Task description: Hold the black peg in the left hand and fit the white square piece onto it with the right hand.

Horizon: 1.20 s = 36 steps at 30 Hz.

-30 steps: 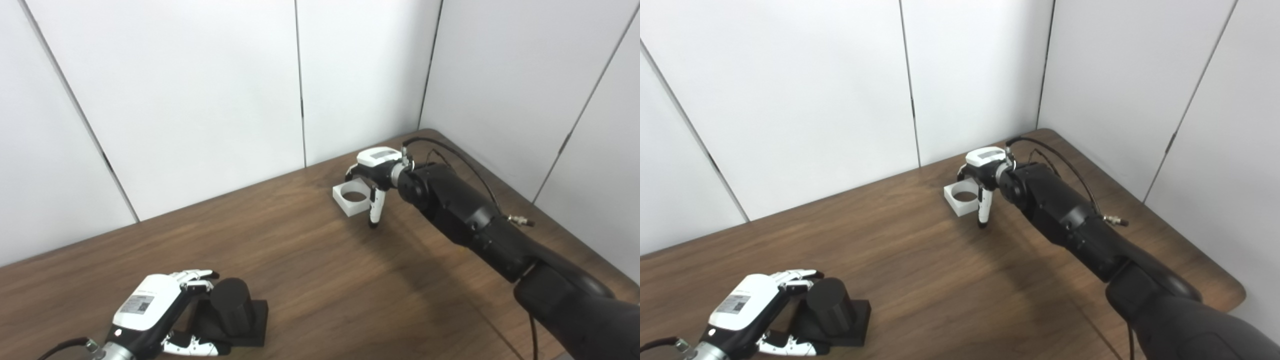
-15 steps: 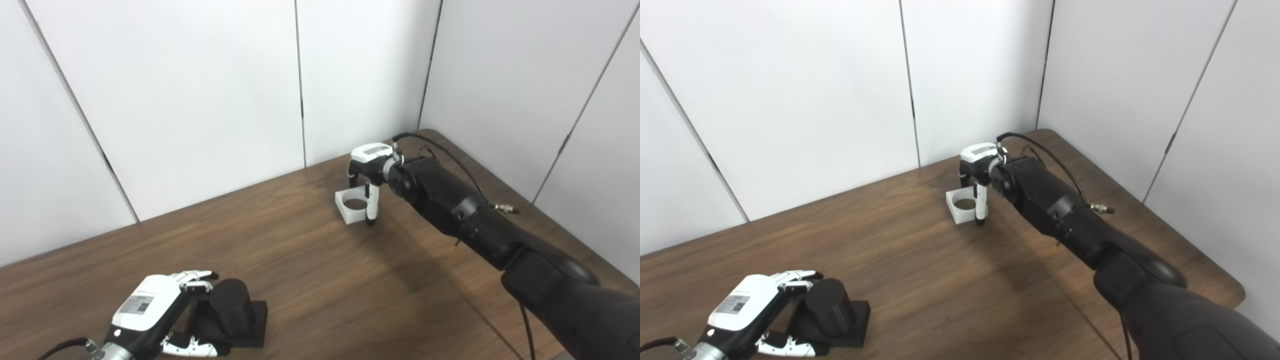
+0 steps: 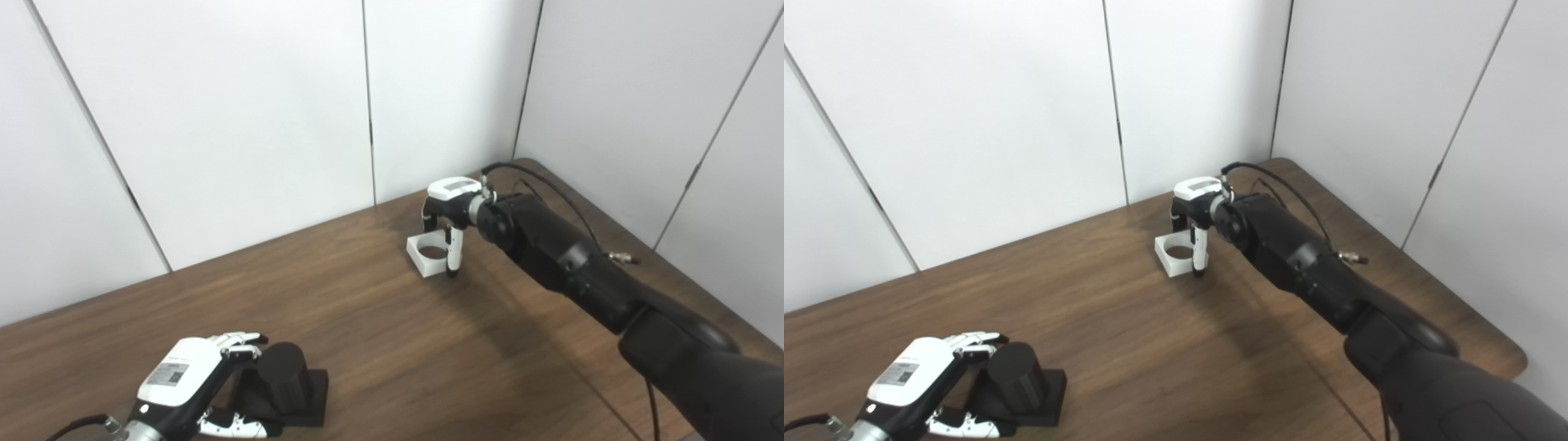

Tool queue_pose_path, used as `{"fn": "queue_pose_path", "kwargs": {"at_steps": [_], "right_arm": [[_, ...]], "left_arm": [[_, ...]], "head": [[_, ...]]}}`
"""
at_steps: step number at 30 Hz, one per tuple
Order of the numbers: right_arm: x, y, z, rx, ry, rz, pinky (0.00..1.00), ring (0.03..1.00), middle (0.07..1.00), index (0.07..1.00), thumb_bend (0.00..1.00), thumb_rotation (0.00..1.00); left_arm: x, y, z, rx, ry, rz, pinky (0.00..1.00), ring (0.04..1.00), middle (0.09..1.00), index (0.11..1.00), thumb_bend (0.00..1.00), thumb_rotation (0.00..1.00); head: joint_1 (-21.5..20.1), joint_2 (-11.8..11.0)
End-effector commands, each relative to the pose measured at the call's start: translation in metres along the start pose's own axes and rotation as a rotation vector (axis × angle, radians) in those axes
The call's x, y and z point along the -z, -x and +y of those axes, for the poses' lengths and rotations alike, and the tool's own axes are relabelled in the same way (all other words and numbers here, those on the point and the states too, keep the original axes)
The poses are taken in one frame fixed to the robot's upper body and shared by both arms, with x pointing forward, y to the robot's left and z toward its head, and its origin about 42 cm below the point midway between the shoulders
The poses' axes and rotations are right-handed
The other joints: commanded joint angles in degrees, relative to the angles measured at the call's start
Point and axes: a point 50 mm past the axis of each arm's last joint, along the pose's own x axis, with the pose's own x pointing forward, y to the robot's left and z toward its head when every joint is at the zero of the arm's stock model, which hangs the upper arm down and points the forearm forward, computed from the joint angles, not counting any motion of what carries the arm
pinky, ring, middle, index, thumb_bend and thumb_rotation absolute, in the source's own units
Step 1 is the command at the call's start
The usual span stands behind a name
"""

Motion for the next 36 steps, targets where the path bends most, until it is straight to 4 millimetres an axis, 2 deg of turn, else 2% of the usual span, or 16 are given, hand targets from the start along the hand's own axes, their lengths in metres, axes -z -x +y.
{"fn": "queue_pose_path", "kwargs": {"at_steps": [1, 4, 9, 17, 22, 31, 36], "right_arm": [[0.003, 0.009, -0.029, 0.102, -0.004, -0.041, 0.85, 0.839, 0.760, 0.479, 0.52, 0.14], [0.002, 0.015, -0.030, 0.133, -0.010, -0.079, 0.82, 0.840, 0.768, 0.478, 0.52, 0.14], [-0.003, 0.027, -0.036, 0.179, -0.013, -0.133, 0.86, 0.864, 0.784, 0.477, 0.52, 0.13], [-0.014, 0.045, -0.046, 0.231, -0.034, -0.231, 0.86, 0.860, 0.779, 0.478, 0.52, 0.13], [-0.025, 0.059, -0.053, 0.249, -0.009, -0.305, 0.86, 0.859, 0.777, 0.478, 0.52, 0.13], [-0.047, 0.080, -0.064, 0.287, 0.022, -0.413, 0.84, 0.852, 0.770, 0.479, 0.52, 0.13], [-0.058, 0.085, -0.069, 0.293, 0.045, -0.461, 0.83, 0.845, 0.774, 0.478, 0.52, 0.13]], "left_arm": [[0.017, 0.031, -0.038, 0.211, -0.038, 0.083, 0.79, 0.839, 0.832, 0.490, 0.52, 0.07], [0.016, 0.030, -0.038, 0.215, -0.039, 0.086, 0.80, 0.843, 0.836, 0.490, 0.52, 0.07], [0.014, 0.027, -0.037, 0.212, -0.046, 0.088, 0.80, 0.847, 0.839, 0.490, 0.52, 0.07], [0.007, 0.018, -0.037, 0.218, -0.039, 0.102, 0.83, 0.866, 0.854, 0.491, 0.52, 0.07], [0.002, 0.013, -0.038, 0.211, -0.036, 0.100, 0.83, 0.864, 0.850, 0.490, 0.52, 0.07], [-0.005, 0.002, -0.040, 0.208, -0.038, 0.101, 0.84, 0.869, 0.849, 0.490, 0.52, 0.08], [-0.007, -0.004, -0.043, 0.203, -0.035, 0.110, 0.83, 0.870, 0.849, 0.490, 0.52, 0.08]], "head": [[0.71, 0.32], [2.66, 0.96], [6.05, 1.92], [11.79, 3.13], [16.10, 4.02], [21.34, 5.10], [23.66, 5.51]]}}
